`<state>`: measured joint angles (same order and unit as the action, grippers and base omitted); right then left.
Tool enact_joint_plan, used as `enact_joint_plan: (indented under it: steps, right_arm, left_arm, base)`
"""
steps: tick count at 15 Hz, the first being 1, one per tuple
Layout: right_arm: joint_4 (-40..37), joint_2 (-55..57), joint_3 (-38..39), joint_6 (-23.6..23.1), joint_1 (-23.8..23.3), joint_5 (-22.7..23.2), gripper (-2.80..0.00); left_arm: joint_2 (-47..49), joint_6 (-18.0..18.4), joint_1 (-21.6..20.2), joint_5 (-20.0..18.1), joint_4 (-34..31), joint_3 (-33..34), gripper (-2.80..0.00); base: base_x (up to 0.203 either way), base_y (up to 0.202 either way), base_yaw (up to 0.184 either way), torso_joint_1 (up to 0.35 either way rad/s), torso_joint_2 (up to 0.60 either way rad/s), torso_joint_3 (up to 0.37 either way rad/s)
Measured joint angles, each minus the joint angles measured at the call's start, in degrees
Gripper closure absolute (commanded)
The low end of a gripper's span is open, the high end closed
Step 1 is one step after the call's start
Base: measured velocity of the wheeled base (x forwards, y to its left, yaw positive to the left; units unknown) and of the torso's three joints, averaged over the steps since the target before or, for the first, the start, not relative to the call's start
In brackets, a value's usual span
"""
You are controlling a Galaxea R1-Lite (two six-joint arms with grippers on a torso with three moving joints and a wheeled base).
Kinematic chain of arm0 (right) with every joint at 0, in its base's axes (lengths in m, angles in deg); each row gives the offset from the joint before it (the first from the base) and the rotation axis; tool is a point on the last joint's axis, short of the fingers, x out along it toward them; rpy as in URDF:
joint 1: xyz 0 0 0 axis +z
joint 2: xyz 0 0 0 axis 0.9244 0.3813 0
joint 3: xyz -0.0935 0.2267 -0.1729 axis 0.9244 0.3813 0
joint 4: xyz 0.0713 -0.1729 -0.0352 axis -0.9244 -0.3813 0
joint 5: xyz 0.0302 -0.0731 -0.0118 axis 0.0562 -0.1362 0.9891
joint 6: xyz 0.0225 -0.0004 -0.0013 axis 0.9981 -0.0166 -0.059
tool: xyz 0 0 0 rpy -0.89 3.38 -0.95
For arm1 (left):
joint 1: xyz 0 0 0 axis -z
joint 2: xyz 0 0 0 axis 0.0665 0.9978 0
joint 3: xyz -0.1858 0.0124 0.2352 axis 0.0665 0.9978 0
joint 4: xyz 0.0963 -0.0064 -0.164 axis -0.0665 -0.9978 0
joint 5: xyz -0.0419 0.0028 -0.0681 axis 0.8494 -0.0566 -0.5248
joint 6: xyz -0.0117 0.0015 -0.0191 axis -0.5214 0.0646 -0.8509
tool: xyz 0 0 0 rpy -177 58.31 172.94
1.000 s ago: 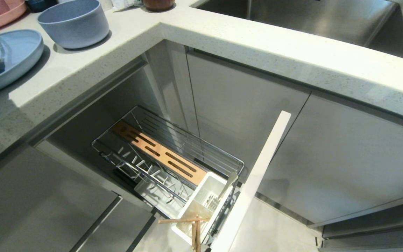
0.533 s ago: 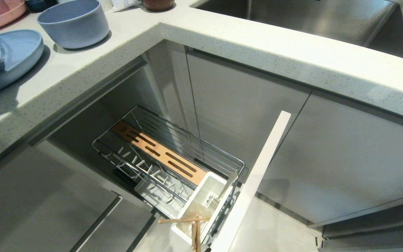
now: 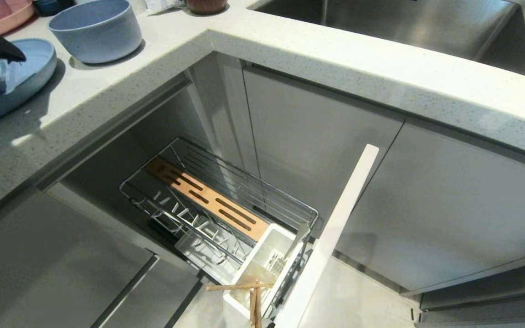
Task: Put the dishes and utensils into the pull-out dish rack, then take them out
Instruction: Pick up the chopsticks and place it in the cupboard
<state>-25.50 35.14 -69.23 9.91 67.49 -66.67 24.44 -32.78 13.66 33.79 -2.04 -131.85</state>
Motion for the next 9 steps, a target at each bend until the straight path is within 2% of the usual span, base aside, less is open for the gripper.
enact_joint_plan:
  steps: [9]
  right_arm:
    - [0.0, 0.0, 0.0, 0.0, 0.0, 0.0, 0.0]
  left_arm:
    - [2.1, -0.6, -0.1, -0.5, 0.1, -0.1, -2.8]
  base:
    - [0.0, 0.0, 0.0, 0.0, 0.0, 0.0]
